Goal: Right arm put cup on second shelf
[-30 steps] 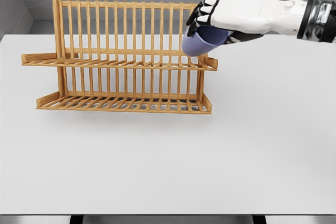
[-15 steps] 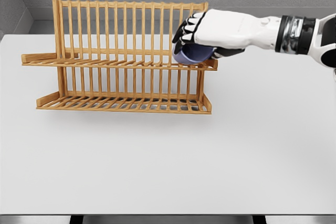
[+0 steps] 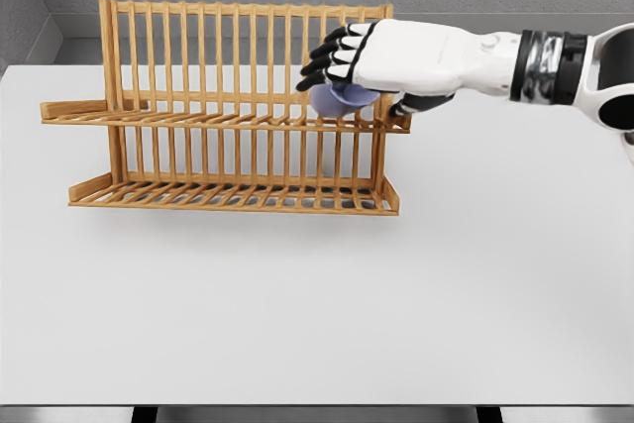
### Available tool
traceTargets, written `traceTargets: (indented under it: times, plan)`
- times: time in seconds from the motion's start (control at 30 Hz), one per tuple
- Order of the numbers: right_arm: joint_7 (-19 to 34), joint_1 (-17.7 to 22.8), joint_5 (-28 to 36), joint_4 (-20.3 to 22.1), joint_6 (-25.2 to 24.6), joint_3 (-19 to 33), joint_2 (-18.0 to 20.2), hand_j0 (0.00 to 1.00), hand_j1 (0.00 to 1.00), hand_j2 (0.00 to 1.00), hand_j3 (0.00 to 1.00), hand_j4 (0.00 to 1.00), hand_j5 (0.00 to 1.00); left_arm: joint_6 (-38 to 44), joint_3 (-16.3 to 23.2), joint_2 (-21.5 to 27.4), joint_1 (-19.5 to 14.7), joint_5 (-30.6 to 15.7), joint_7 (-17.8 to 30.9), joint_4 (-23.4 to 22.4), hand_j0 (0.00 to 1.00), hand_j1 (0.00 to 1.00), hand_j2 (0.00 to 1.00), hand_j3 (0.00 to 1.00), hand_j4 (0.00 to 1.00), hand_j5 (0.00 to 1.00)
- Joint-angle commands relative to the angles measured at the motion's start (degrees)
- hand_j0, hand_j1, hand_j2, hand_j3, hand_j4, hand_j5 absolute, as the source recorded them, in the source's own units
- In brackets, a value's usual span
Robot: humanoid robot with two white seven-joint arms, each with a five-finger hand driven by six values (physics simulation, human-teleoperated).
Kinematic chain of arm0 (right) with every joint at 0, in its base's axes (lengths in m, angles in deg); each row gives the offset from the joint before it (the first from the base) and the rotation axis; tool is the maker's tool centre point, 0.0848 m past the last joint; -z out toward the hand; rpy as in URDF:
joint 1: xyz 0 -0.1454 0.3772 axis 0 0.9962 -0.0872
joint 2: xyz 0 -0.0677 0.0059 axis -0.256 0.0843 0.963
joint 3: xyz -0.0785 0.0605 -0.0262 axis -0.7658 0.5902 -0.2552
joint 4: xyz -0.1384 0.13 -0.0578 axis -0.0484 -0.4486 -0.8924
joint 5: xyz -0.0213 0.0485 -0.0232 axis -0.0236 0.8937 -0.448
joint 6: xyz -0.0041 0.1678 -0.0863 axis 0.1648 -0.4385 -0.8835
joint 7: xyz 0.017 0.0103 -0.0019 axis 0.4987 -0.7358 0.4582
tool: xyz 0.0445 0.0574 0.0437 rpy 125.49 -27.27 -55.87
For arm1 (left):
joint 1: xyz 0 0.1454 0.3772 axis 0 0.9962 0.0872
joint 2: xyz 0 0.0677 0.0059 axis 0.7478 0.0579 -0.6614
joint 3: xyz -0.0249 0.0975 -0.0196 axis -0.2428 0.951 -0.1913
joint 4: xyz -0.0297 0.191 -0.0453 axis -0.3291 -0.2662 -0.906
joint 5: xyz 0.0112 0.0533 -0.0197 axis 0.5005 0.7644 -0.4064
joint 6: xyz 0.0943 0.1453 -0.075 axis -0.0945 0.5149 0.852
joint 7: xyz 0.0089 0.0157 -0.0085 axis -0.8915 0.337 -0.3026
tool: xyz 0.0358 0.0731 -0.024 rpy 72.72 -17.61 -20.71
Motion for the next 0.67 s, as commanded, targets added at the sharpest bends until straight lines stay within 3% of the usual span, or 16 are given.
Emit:
traceTargets:
  times: [0.0,0.23,0.3,0.4,0.43,0.5,0.63]
  plan:
    - [-0.02,0.0,0.16,1.46,-0.11,2.33,1.44,1.0,1.0,1.0,1.0,1.0,1.0,0.0,-0.01,0.0,0.0,-0.01,0.01,0.0,1.0,1.0,1.0,1.0,1.0,1.0]
    - [-0.02,1.84,0.6,2.07,2.53,15.23,7.94,1.0,1.0,1.0,1.0,1.0,1.0,0.0,-0.01,0.0,0.0,-0.01,0.01,0.0,1.0,1.0,1.0,1.0,1.0,1.0]
    - [-0.02,6.68,0.78,1.98,2.44,21.13,8.47,1.0,1.0,1.0,1.0,1.0,1.0,0.0,-0.01,0.0,0.0,-0.01,0.01,0.0,1.0,1.0,1.0,1.0,1.0,1.0]
    - [-0.02,13.18,0.69,1.98,2.53,25.79,8.65,1.0,1.0,1.0,1.0,1.0,1.0,0.0,-0.01,0.0,0.0,-0.01,0.01,0.08,1.0,1.0,1.0,1.0,1.0,1.0]
    - [-0.02,17.04,0.69,1.9,2.7,27.55,8.74,1.0,1.0,1.0,1.0,1.0,1.0,0.0,-0.01,0.0,0.0,-0.01,0.01,0.0,1.0,1.0,1.0,1.0,1.0,1.0]
    - [-0.02,20.13,0.69,1.72,3.67,27.73,8.74,1.0,1.0,1.0,1.0,1.0,1.0,0.0,-0.01,0.0,0.0,-0.01,0.01,0.08,1.0,1.0,1.0,1.0,1.0,1.0]
    - [-0.02,21.71,0.69,1.63,3.67,27.73,8.47,1.0,1.0,1.0,1.0,1.0,1.0,0.0,-0.09,0.0,0.0,-0.28,-0.08,0.08,1.0,1.0,1.0,1.0,1.0,1.0]
